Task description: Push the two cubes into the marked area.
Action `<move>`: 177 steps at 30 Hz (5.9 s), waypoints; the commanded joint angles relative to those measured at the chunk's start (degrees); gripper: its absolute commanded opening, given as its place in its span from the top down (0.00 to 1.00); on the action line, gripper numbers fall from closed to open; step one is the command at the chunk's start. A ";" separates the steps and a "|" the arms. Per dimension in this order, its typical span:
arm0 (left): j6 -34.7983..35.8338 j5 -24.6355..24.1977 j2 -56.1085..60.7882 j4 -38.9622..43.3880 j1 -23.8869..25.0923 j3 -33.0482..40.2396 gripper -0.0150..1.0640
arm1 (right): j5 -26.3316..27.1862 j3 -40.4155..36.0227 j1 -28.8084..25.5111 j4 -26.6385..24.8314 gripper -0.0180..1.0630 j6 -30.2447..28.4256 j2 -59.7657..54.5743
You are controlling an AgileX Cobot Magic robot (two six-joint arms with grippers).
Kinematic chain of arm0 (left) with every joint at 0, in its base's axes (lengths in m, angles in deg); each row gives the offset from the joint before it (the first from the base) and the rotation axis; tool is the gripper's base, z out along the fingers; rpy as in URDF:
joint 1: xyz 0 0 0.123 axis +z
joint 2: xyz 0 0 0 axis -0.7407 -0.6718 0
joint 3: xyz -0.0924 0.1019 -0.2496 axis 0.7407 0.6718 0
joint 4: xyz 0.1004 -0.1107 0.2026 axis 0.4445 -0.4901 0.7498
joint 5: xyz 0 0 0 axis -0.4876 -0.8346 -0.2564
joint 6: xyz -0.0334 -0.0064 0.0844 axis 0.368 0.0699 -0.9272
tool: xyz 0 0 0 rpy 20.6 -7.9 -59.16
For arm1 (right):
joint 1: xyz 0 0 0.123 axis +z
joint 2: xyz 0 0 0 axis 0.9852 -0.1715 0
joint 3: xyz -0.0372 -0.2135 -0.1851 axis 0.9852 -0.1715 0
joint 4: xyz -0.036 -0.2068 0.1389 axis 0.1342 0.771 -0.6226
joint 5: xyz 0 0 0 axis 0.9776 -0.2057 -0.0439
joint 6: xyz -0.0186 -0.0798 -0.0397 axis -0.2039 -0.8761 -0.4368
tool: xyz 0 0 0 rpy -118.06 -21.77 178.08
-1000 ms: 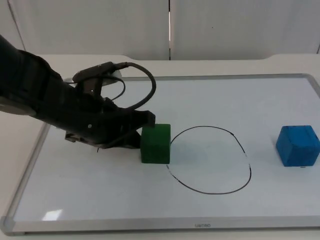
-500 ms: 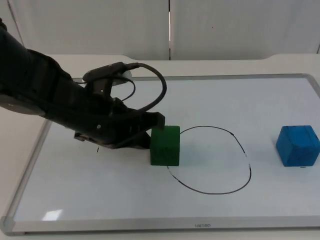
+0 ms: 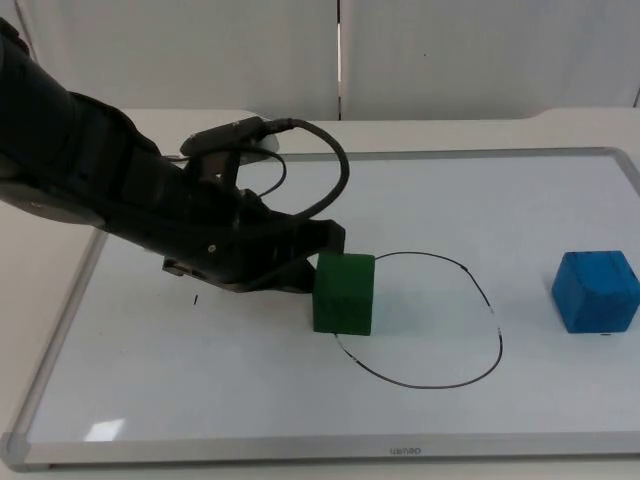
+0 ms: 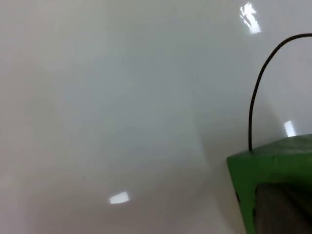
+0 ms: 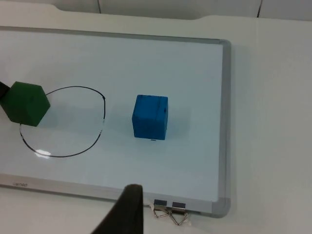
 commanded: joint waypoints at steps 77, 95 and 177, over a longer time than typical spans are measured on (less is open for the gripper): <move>14.26 2.02 27.55 23.29 4.26 -0.78 0.99 | 0.47 -0.35 -0.31 -0.40 0.01 -0.44 0.17; 50.77 -10.71 61.20 62.60 4.51 -0.78 0.99 | 0.47 -0.35 -0.31 -0.40 0.01 -0.44 0.17; 81.23 -40.53 116.88 97.29 4.51 25.99 0.99 | 0.48 -0.35 -0.31 0.03 0.03 1.44 0.17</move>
